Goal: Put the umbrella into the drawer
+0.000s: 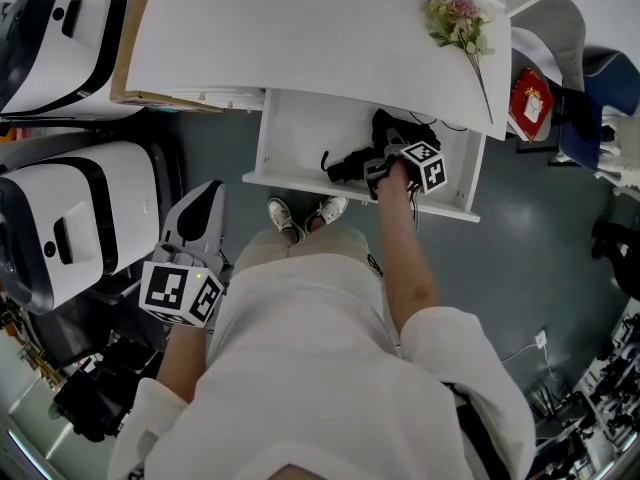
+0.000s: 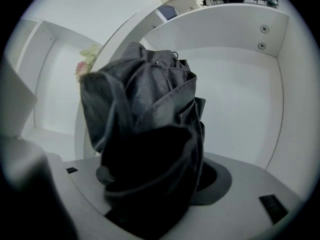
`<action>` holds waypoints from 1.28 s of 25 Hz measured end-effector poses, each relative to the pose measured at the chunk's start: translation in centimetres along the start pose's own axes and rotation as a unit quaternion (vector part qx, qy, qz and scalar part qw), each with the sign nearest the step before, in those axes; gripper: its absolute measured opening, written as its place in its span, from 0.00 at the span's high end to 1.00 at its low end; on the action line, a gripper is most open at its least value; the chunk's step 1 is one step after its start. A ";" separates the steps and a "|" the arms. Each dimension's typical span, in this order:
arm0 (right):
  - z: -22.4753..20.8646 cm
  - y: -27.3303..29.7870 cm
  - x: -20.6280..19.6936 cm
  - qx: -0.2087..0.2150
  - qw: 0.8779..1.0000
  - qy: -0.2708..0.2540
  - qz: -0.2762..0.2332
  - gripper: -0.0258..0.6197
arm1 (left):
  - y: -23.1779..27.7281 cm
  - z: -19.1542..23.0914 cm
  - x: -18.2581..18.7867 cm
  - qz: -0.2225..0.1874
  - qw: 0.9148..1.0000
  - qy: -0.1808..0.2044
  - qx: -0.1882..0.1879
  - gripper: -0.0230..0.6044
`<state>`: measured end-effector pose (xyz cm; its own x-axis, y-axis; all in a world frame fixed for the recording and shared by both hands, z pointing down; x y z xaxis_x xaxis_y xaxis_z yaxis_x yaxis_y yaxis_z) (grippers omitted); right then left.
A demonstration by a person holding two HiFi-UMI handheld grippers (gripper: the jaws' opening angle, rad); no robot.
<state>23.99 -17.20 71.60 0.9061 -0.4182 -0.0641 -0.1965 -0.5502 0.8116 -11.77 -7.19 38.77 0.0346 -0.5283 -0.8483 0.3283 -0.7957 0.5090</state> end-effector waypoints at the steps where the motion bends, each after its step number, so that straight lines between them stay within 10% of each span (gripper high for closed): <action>1: 0.1 0.1 -0.1 -0.005 1.000 -0.010 -0.002 0.49 | 0.0 0.1 0.0 0.000 1.000 -0.001 0.000 0.94; 21: 4.1 -5.3 -2.5 0.073 0.997 0.012 -0.026 0.33 | -0.5 4.9 0.6 -0.034 0.997 -0.006 -0.076 0.94; 26: 8.6 -10.4 -5.4 0.210 0.978 -0.001 -0.006 0.53 | -0.5 5.4 1.6 -0.055 0.992 0.001 -0.111 0.94; 32: 12.1 -16.1 -6.8 0.270 0.957 -0.085 -0.065 0.96 | -1.4 5.5 2.6 -0.087 0.986 0.010 -0.144 0.94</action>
<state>16.41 -14.24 51.90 0.8707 -0.4080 -0.2746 -0.2935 -0.8791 0.3755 -17.36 -9.07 36.63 -0.0281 -0.3836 -0.9231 0.5853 -0.7549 0.2959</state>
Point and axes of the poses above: the fingertips, and each gripper's own axes: y forward along the fingers, z to its left, x out of its top, the point moved 7 cm from there along -y, backward along the fingers
